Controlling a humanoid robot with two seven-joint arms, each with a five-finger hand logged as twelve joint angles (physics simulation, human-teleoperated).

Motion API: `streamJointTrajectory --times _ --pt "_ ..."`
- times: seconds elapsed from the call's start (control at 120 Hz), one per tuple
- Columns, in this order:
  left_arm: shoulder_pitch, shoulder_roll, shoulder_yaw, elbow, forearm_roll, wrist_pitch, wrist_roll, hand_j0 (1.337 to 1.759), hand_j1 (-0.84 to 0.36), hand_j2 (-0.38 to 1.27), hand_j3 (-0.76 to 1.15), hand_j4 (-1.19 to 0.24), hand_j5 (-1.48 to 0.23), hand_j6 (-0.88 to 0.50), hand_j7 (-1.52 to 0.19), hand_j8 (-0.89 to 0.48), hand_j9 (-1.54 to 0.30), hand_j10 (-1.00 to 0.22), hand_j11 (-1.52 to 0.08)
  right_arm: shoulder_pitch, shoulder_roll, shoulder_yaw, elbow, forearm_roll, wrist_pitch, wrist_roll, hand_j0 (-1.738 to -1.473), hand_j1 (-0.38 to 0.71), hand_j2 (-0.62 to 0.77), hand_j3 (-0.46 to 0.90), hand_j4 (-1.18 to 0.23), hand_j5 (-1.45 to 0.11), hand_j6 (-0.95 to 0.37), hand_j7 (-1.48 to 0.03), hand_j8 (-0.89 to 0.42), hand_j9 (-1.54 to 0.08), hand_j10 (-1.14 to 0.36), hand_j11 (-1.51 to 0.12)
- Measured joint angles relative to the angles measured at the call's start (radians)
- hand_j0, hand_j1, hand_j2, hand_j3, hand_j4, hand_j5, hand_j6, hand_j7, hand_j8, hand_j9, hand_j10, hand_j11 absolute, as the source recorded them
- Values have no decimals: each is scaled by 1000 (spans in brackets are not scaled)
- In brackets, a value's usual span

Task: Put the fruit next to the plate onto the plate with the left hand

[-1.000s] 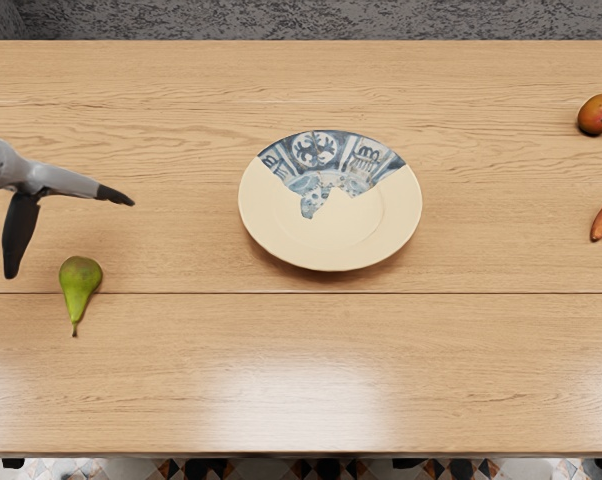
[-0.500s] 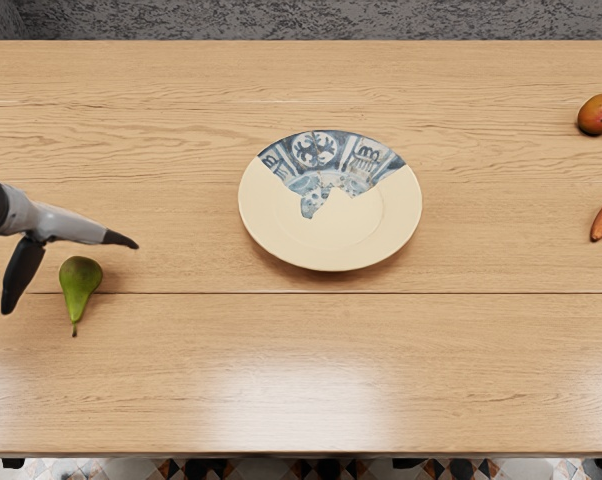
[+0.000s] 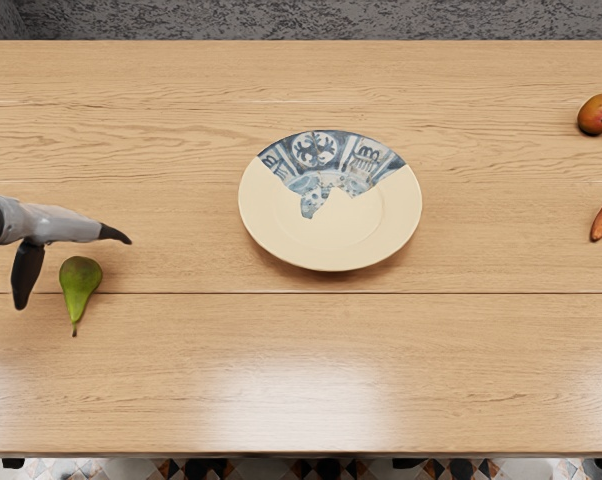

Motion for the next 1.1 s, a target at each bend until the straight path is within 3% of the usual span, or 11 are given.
streamJointTrajectory --times 0.308,0.558,1.1 --pt "46 22 0 -26 17 124 4 1658 104 43 0 -209 -268 -210 -268 -210 -268 -209 -268 0 0 0 0 0 0 0 -1658 -314 -6 0 -30 -38 -30 -38 -30 -38 -29 -38" --pt "85 2 -1 -28 22 221 4 1658 75 48 0 -234 -300 -235 -299 -235 -299 -233 -299 0 0 0 0 0 0 0 -1658 -314 -6 0 -30 -38 -30 -38 -30 -38 -29 -38" --pt "146 -16 2 7 35 285 -2 1658 43 54 0 -260 -334 -261 -334 -261 -334 -260 -334 0 0 0 0 0 0 0 -1658 -314 -6 0 -30 -38 -30 -38 -30 -38 -29 -38"
